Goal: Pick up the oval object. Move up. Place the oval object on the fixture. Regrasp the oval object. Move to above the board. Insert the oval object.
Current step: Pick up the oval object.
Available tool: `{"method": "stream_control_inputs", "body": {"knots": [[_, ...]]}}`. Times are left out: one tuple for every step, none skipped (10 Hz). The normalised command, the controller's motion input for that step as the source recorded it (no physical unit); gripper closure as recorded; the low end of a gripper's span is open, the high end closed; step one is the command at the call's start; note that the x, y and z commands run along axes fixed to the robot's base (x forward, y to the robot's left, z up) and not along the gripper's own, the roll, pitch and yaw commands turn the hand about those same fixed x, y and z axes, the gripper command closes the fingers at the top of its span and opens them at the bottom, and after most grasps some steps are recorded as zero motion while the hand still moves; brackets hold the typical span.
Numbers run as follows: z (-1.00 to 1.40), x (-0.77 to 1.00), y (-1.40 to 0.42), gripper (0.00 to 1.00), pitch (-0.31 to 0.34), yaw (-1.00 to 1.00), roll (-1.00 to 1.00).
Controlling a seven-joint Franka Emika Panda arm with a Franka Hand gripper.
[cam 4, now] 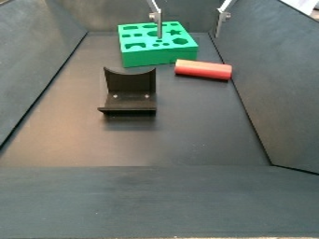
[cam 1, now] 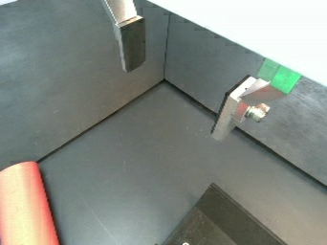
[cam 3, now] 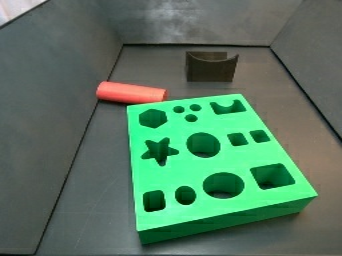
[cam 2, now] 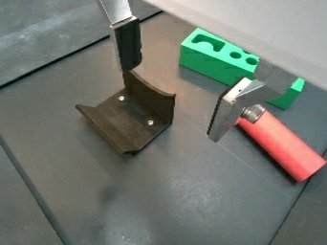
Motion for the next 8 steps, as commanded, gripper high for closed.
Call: {"method": "stream_control_inputs", "body": {"knots": [[-0.12,-0.14,-0.04,0.00,-0.011,0.03,-0.03],[-0.51,-0.28,-0.43,0.00,0.000,0.55,0.00],[-0.41,-0.17,-0.39,0.00,0.096,0.70,0.00],[-0.45,-0.13,-0.35,0.00,0.119,0.74,0.00],[-0.48,-0.11,-0.38,0.00,0.117,0.75,0.02],[-0.46,-0.15,-0.41,0.00,0.084,0.77,0.06],[-0.45,-0.17,-0.58,0.00,0.059,0.61,0.06],[-0.40,-0.19,-0.63,0.00,0.024,0.56,0.07]]}}
